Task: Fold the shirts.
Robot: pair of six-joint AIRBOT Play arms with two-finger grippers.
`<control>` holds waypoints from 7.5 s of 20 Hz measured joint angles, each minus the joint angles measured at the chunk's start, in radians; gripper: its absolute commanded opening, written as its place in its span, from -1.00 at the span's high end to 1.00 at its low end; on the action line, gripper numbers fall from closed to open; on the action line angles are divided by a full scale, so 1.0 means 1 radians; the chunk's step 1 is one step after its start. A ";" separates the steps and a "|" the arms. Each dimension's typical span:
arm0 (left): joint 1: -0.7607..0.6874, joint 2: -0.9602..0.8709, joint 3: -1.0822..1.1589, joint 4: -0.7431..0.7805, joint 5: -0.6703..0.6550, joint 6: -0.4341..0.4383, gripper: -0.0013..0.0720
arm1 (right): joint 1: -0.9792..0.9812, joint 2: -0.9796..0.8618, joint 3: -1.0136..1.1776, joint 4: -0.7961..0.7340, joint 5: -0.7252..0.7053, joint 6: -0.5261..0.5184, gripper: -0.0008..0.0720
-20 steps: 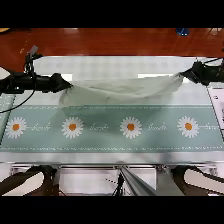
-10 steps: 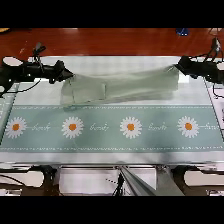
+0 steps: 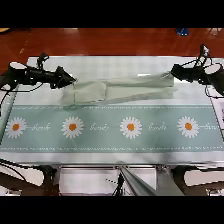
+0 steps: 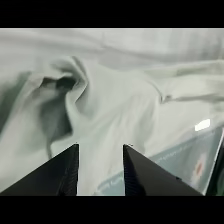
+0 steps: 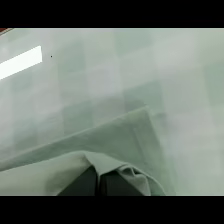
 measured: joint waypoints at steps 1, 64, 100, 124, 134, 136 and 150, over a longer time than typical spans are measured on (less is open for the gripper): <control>0.014 -0.001 0.000 0.002 -0.028 0.000 0.03 | 0.000 0.004 0.000 -0.024 0.005 0.000 -0.47; -0.921 -0.086 0.002 -0.433 0.241 0.086 0.89 | -0.049 0.769 0.011 -0.060 0.709 0.150 0.91; -0.043 0.532 0.002 -0.015 -0.147 0.117 0.88 | 0.377 0.388 0.002 -0.558 0.489 0.345 -0.41; -0.005 0.528 -0.077 0.361 -0.285 -0.126 -0.30 | 0.224 0.404 -0.664 0.396 -0.035 0.016 0.91; -0.011 0.528 -0.077 0.361 -0.244 -0.130 -0.30 | -0.341 0.777 -0.265 -0.232 0.498 0.193 0.91; -0.011 0.528 -0.077 0.361 -0.227 -0.130 -0.30 | -0.439 0.814 -0.235 -0.324 0.617 0.219 0.91; -0.011 0.472 -0.077 0.362 0.037 -0.058 -0.30 | -0.762 0.858 -0.297 -0.868 1.181 0.289 0.91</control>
